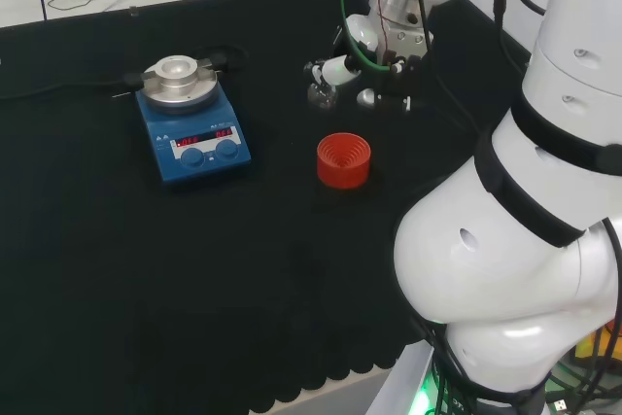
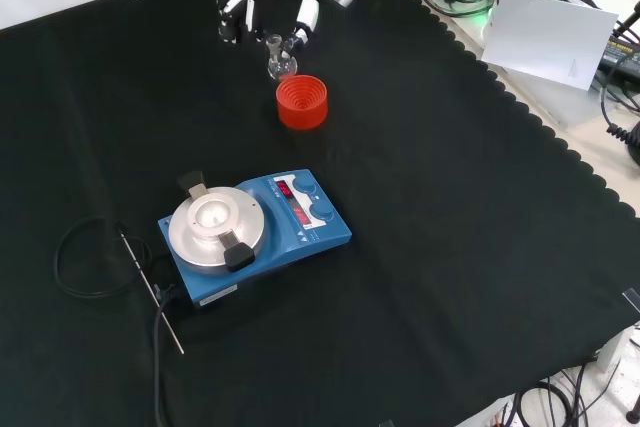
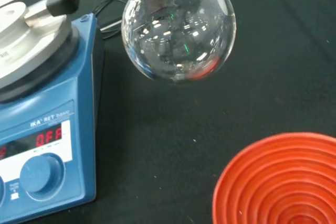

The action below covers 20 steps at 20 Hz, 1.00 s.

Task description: Place the round-bottom flask on the heater.

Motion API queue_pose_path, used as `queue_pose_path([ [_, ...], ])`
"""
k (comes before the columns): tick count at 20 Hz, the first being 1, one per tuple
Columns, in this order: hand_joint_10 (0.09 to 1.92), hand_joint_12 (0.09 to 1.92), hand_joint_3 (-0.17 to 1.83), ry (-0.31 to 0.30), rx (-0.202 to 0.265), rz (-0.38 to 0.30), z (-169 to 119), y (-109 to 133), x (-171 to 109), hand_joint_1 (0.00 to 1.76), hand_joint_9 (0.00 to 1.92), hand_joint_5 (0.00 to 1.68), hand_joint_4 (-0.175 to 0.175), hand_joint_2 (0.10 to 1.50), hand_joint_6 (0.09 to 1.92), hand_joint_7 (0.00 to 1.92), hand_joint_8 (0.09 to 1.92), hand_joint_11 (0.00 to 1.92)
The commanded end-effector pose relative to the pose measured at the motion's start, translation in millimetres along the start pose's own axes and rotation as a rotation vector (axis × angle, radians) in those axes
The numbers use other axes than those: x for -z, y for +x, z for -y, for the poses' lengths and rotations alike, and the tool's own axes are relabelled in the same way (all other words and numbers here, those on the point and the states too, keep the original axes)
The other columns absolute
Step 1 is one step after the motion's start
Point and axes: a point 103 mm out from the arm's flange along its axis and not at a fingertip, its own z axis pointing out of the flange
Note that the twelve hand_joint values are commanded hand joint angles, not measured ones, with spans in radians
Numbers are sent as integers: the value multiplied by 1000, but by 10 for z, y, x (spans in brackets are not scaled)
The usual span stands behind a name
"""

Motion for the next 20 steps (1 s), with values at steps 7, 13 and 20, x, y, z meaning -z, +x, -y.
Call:
queue_pose_path([
  [7, 666, 1411, 643, 0, 15, 14, -256, 241, 148, 971, 599, 1345, -154, 836, 1184, 371, 732, 184],
  [13, 665, 1410, 647, -3, 60, 15, -587, 475, 213, 972, 600, 1345, -152, 834, 1186, 371, 732, 185],
  [20, 665, 1410, 651, 12, 105, 23, -928, 726, 142, 972, 601, 1344, -151, 833, 1189, 371, 733, 185],
])
